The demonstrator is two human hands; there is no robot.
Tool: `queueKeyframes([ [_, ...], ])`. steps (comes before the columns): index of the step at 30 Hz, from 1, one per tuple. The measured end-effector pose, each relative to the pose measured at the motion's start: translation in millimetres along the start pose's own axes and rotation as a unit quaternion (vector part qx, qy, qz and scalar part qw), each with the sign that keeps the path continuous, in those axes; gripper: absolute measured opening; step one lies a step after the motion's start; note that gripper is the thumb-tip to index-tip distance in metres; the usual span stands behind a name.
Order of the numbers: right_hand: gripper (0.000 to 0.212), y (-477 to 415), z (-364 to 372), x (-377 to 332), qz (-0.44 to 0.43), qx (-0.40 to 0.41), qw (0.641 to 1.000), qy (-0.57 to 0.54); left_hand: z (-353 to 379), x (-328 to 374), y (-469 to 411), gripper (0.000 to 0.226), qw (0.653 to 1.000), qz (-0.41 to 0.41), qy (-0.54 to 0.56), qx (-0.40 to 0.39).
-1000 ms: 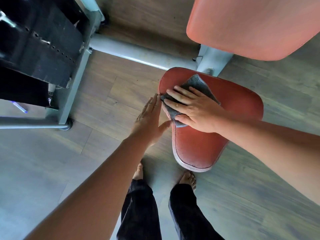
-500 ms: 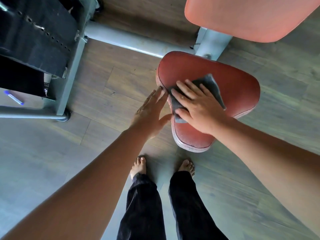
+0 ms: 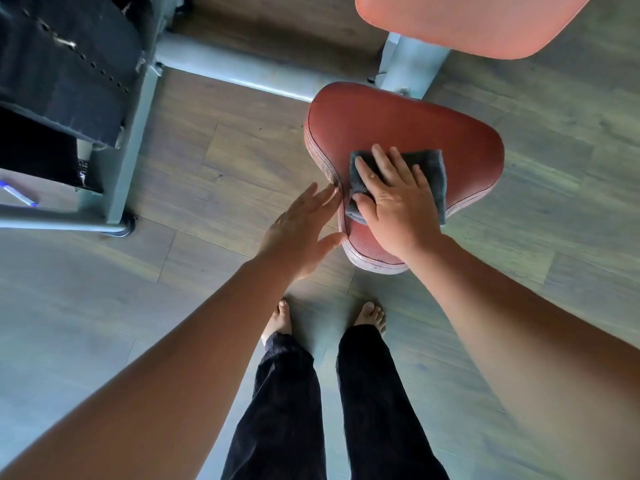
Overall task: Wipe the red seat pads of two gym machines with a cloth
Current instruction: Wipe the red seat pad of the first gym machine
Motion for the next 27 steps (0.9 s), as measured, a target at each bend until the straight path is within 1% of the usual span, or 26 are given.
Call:
queueKeyframes([
  [2, 0.056, 9, 0, -5, 0.041, 0.015, 0.999, -0.011, -1, 3, 3, 0.076, 1.0, 0.007, -0.004, -0.008],
  [3, 0.055, 20, 2, -11, 0.045, 0.021, 0.999, -0.01, -2, 4, 4, 0.077, 1.0, 0.013, -0.007, -0.012],
  [4, 0.055, 33, 4, -18, 0.036, 0.024, 0.999, -0.003, -3, 5, 6, 0.077, 1.0, 0.02, -0.012, -0.015],
  [6, 0.055, 42, 6, -21, -0.003, 0.003, 1.0, -0.002, -2, 6, 10, 0.077, 0.999, 0.031, -0.02, -0.022],
  [8, 0.056, 23, 2, -11, -0.025, -0.011, 1.0, -0.001, -2, 7, 14, 0.079, 0.999, 0.037, -0.023, -0.026],
  [9, 0.056, 9, 2, -5, -0.019, -0.018, 1.0, -0.001, -2, 7, 15, 0.079, 0.999, 0.039, -0.024, -0.027],
  [11, 0.057, -7, 2, 4, 0.032, -0.019, 0.999, -0.013, -4, 9, 15, 0.075, 0.998, 0.041, -0.028, -0.024],
  [13, 0.057, 11, 2, -2, 0.089, 0.017, 0.996, -0.022, -10, 11, 13, 0.07, 0.999, 0.037, -0.033, -0.009],
  [14, 0.056, 29, 2, -8, 0.1, 0.034, 0.994, -0.024, -14, 12, 11, 0.068, 0.999, 0.038, -0.036, -0.001],
  [15, 0.056, 48, 2, -14, 0.096, 0.044, 0.994, -0.026, -17, 13, 8, 0.068, 0.998, 0.042, -0.039, 0.005],
  [17, 0.056, 75, 5, -15, 0.059, 0.028, 0.997, -0.032, -20, 17, 3, 0.068, 0.997, 0.058, -0.048, 0.01],
  [19, 0.056, 68, 2, 1, 0.028, 0.015, 0.999, -0.028, -21, 22, -2, 0.067, 0.995, 0.081, -0.058, 0.013],
  [20, 0.056, 55, 1, 12, 0.033, 0.008, 0.999, -0.023, -21, 25, -4, 0.067, 0.994, 0.091, -0.066, 0.012],
  [21, 0.057, 39, 0, 23, 0.052, 0.01, 0.998, -0.018, -21, 28, -8, 0.067, 0.992, 0.098, -0.076, 0.011],
  [23, 0.06, 18, -1, 39, 0.117, 0.008, 0.993, -0.031, -20, 31, -14, 0.067, 0.991, 0.103, -0.089, 0.014],
  [25, 0.061, 23, -1, 32, 0.168, 0.02, 0.985, -0.035, -21, 33, -19, 0.068, 0.99, 0.104, -0.089, 0.021],
  [27, 0.058, 52, 0, 11, 0.165, 0.033, 0.985, -0.033, -19, 35, -24, 0.067, 0.99, 0.109, -0.09, 0.027],
])
Point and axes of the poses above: each hand's wrist, its own y-axis away from the middle knuckle, its own z-axis out of the palm, x = y × z, the point moved 8 cm from there along -y, towards the middle knuckle
